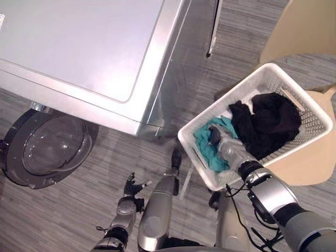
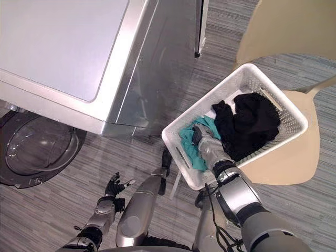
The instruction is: Pick up the laundry basket with both hands and put the clothes into the washing machine.
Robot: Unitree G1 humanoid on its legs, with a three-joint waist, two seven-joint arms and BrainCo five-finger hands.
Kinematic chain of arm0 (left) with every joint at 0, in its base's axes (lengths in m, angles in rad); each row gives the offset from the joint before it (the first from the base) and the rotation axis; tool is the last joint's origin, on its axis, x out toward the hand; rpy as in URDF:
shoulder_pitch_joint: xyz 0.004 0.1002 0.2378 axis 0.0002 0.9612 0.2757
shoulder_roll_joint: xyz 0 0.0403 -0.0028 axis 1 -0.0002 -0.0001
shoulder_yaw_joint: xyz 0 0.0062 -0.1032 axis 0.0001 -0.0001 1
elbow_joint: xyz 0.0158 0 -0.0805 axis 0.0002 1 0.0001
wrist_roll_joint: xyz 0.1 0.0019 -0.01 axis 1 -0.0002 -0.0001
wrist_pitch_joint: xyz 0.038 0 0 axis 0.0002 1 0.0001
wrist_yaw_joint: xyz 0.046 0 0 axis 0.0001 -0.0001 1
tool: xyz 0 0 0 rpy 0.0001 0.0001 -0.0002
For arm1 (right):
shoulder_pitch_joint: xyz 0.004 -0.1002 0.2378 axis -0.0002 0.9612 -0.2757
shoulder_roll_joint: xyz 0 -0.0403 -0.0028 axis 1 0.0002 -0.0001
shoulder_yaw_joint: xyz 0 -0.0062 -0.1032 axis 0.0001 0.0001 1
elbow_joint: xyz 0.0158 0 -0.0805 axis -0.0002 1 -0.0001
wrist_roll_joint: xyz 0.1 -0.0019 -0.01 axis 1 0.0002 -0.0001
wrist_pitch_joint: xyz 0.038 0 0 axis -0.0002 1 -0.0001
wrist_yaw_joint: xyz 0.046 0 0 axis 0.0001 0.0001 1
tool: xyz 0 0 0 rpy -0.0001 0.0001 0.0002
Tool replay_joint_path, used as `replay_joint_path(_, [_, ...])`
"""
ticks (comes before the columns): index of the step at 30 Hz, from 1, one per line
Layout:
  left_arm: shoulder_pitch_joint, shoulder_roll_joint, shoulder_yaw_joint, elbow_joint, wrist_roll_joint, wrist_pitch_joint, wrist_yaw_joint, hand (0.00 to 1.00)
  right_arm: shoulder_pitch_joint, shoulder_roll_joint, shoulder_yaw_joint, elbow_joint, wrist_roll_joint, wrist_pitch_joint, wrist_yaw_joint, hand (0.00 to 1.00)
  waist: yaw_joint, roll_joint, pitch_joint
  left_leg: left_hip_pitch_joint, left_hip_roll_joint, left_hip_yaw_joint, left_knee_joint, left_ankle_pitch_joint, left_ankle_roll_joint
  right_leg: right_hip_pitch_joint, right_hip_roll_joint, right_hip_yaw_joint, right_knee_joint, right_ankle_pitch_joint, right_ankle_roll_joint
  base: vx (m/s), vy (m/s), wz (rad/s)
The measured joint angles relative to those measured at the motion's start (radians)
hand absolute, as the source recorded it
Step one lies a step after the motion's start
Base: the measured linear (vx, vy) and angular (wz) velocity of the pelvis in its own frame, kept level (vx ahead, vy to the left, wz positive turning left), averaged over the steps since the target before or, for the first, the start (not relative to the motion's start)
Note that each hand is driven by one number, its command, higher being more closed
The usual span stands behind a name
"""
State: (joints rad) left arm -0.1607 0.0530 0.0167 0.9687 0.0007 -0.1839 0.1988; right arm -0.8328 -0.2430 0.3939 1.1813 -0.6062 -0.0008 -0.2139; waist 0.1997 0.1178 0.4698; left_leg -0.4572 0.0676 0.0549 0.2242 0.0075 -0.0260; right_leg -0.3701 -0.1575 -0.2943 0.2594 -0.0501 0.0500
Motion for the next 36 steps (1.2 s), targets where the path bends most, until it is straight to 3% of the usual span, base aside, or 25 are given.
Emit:
replay_joint_path(6, [0.000,-0.002,-0.025,-0.008,-0.010,-0.001,-0.001,0.00,0.011,-0.006,-0.135,-0.035,0.081,0.002,-0.028,1.00,-0.018,-0.001,0.000,0.051,0.000,0.015,-0.017,0.001,-0.002,0.032,0.000,0.018,-0.001,0.000,0.000,-0.01,0.008,-0.07])
replay_joint_path(15, [0.001,0.001,-0.050,-0.001,-0.034,0.001,0.000,0.00,0.018,-0.088,-0.391,-0.081,0.222,0.009,-0.113,1.00,-0.055,-0.006,0.003,0.089,0.006,0.049,-0.050,0.020,0.004,0.057,0.015,0.058,-0.050,0.022,0.005,-0.04,0.010,-0.12])
replay_joint_path(23, [0.009,0.003,-0.047,0.013,-0.037,0.006,-0.002,0.00,0.217,-0.061,-0.446,-0.484,0.384,-0.004,-0.155,1.00,-0.100,-0.026,0.009,0.157,0.009,0.089,-0.085,0.020,0.006,0.117,0.032,0.103,-0.127,0.058,0.010,0.03,0.021,-0.17])
replay_joint_path(28, [0.039,0.020,-0.043,0.014,-0.028,0.025,-0.007,0.00,0.462,0.071,-0.424,-0.829,0.490,-0.091,-0.145,1.00,-0.134,-0.077,-0.025,0.207,0.014,0.095,-0.108,0.019,0.005,0.161,0.040,0.108,-0.152,0.060,0.009,0.07,-0.002,-0.06])
replay_joint_path(30, [0.049,0.022,-0.041,0.014,-0.026,0.027,-0.019,0.00,0.531,0.085,-0.423,-0.907,0.514,-0.110,-0.129,1.00,-0.138,-0.093,-0.043,0.228,0.011,0.095,-0.120,0.019,0.005,0.180,0.040,0.108,-0.159,0.060,0.009,0.05,0.005,-0.02])
replay_joint_path(32, [0.080,0.022,-0.019,0.015,0.004,0.028,-0.024,0.00,0.613,0.109,-0.422,-0.996,0.532,-0.127,-0.104,1.00,-0.146,-0.115,-0.093,0.251,0.002,0.095,-0.137,0.019,0.004,0.207,0.043,0.106,-0.181,0.061,0.011,0.04,0.013,0.03])
replay_joint_path(36, [0.128,0.030,-0.005,0.023,0.019,0.030,-0.024,0.00,0.690,0.144,-0.403,-1.116,0.555,-0.163,-0.073,1.00,-0.159,-0.132,-0.167,0.295,-0.004,0.102,-0.171,0.019,0.004,0.248,0.039,0.109,-0.217,0.066,0.020,0.04,0.025,-0.02])
